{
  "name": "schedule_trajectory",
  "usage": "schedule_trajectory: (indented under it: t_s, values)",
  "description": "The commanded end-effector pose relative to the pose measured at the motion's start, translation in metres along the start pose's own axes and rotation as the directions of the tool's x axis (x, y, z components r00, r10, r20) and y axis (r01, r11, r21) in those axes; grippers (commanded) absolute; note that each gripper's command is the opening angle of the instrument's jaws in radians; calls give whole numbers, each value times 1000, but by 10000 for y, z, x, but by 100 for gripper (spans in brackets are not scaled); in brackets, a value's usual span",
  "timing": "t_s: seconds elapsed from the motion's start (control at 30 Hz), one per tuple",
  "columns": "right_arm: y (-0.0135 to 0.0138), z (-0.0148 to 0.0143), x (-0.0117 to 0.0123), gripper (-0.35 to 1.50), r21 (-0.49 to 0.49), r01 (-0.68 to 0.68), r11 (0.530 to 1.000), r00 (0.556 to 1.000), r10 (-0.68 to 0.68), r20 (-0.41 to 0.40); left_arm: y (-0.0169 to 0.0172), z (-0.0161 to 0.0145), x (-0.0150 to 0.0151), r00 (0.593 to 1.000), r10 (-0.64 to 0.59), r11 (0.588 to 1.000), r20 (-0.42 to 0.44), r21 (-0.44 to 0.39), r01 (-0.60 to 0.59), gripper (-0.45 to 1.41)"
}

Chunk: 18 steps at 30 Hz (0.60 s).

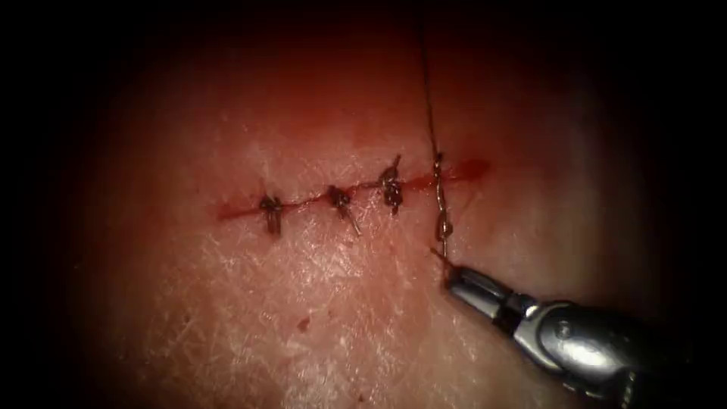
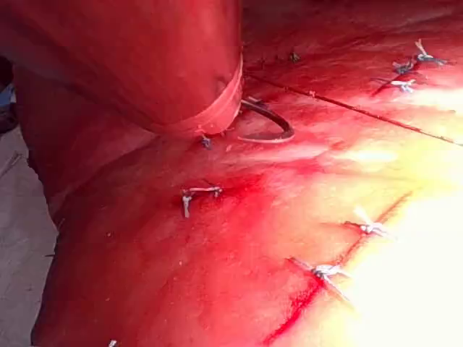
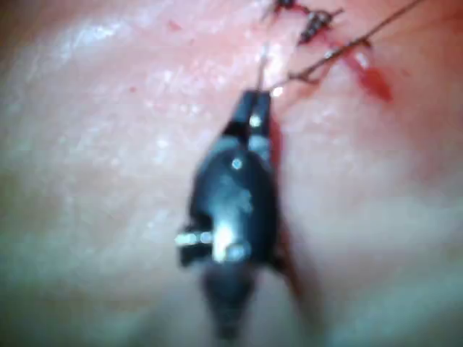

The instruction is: Wound Closure

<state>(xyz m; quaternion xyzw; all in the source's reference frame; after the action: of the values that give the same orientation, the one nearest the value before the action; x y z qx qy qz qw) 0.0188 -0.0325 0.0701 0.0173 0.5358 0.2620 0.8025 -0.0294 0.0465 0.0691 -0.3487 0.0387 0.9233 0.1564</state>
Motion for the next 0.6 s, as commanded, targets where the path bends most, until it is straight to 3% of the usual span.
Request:
schedule_trajectory:
  t_s: [0.03,0.3,0.6]
  values:
    - [-12,5,-9,-35,10,6,1000,1000,-6,7,-8,6,3,1000,6,1000,-5,7,-6,-45]
    - [-12,3,-14,-35,14,38,999,999,-39,19,-40,-6,21,999,15,998,-42,57,-13,-45]
    - [-14,-3,-18,-35,23,53,998,997,-54,53,-52,11,35,1000,7,996,-24,84,-5,-45]
